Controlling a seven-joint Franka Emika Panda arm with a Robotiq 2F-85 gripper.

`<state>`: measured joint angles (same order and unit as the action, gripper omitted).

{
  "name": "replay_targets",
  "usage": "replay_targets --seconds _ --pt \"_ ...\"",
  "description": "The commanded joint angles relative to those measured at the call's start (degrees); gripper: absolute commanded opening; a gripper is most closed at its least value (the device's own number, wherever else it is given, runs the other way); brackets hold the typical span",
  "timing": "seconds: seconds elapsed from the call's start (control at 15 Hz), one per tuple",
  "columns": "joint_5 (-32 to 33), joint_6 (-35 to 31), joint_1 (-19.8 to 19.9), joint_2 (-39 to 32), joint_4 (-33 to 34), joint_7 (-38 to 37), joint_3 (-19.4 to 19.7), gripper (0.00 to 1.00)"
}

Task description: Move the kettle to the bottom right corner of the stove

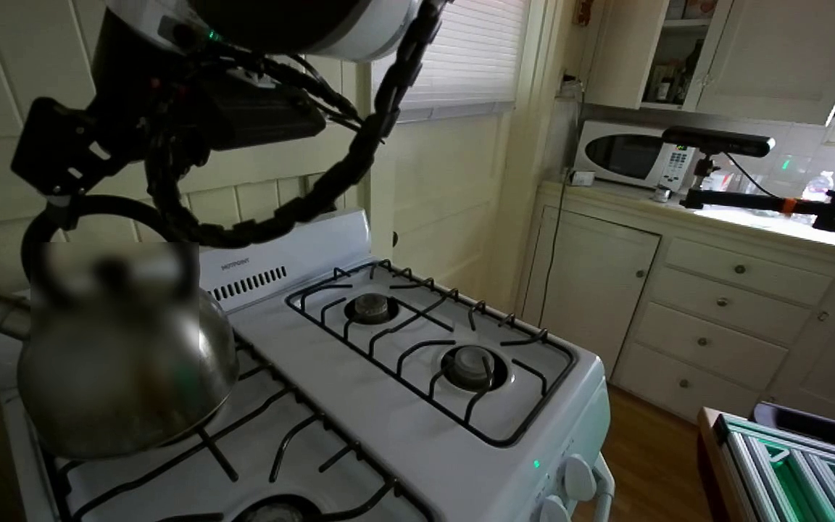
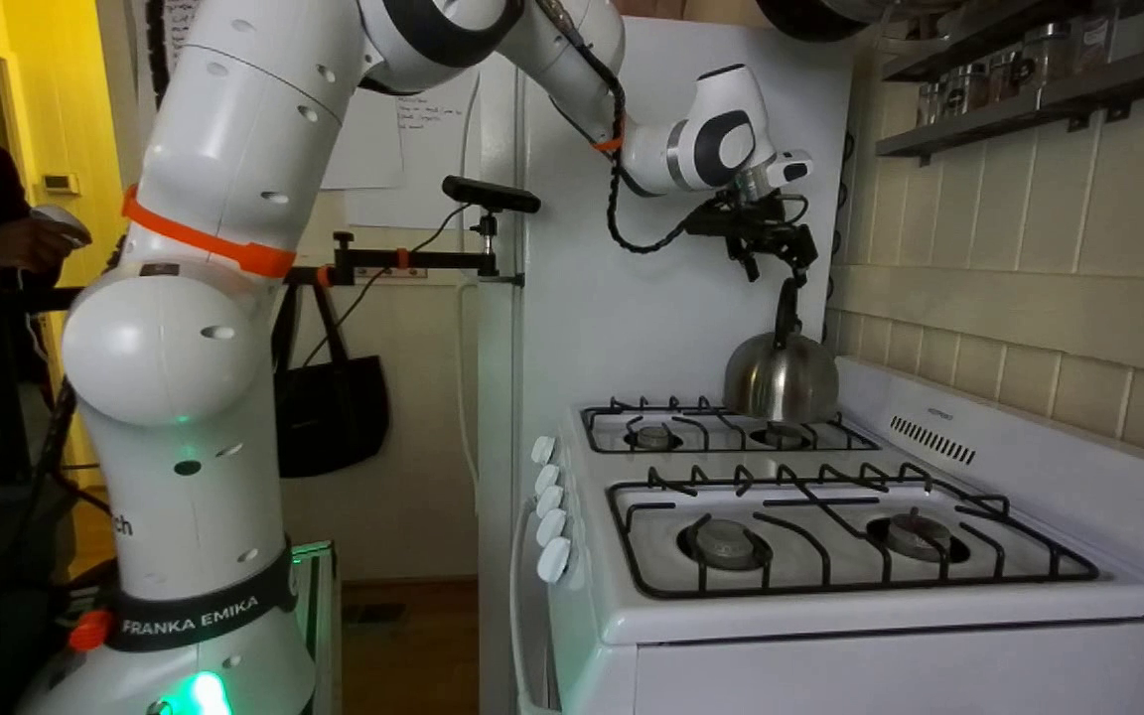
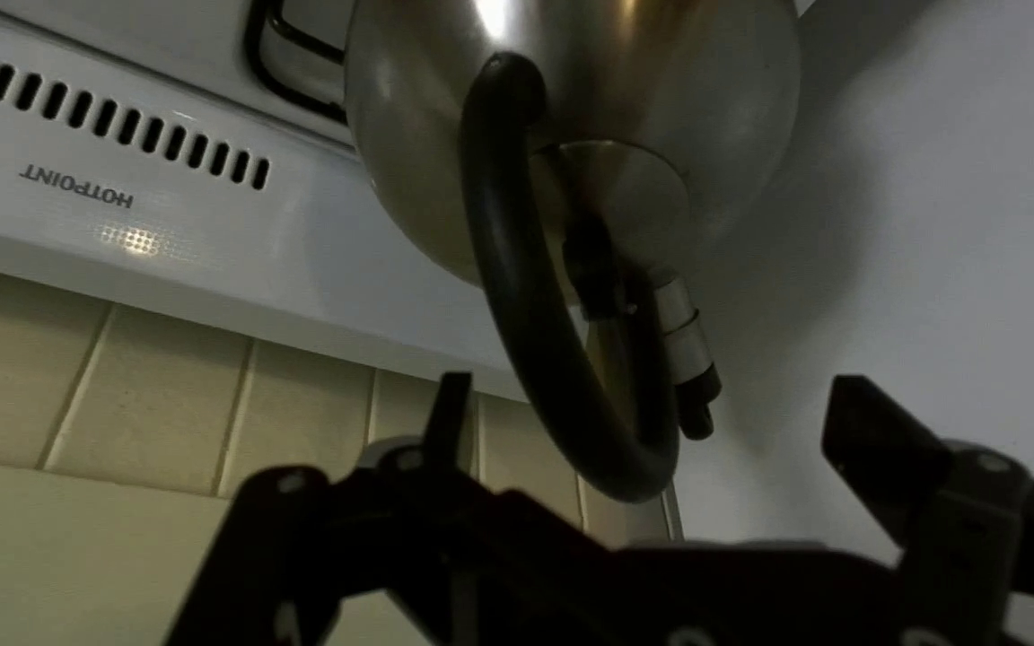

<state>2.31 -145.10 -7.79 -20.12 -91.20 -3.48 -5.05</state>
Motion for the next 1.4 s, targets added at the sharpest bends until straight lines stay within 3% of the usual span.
replay_targets --seconds 0.0,0.2,0.27,0.4,1.0,1.33 --pt "-0.31 -1.35 0.5 -3.18 3.13 1.87 0.08 1.0" --pt "-0.24 -0.74 0.75 -4.7 4.69 3.15 0.14 0.99" --pt "-0.22 -0.58 0.84 -5.18 5.19 3.55 0.16 0.74" --pt "-0.21 -0.62 0.98 -5.84 5.85 4.24 0.22 0.71" --pt "-0.11 0.08 1.56 -6.85 7.25 6.82 0.19 0.02" --pt "-0.32 0.29 2.0 -6.46 6.79 8.29 -0.03 0.02"
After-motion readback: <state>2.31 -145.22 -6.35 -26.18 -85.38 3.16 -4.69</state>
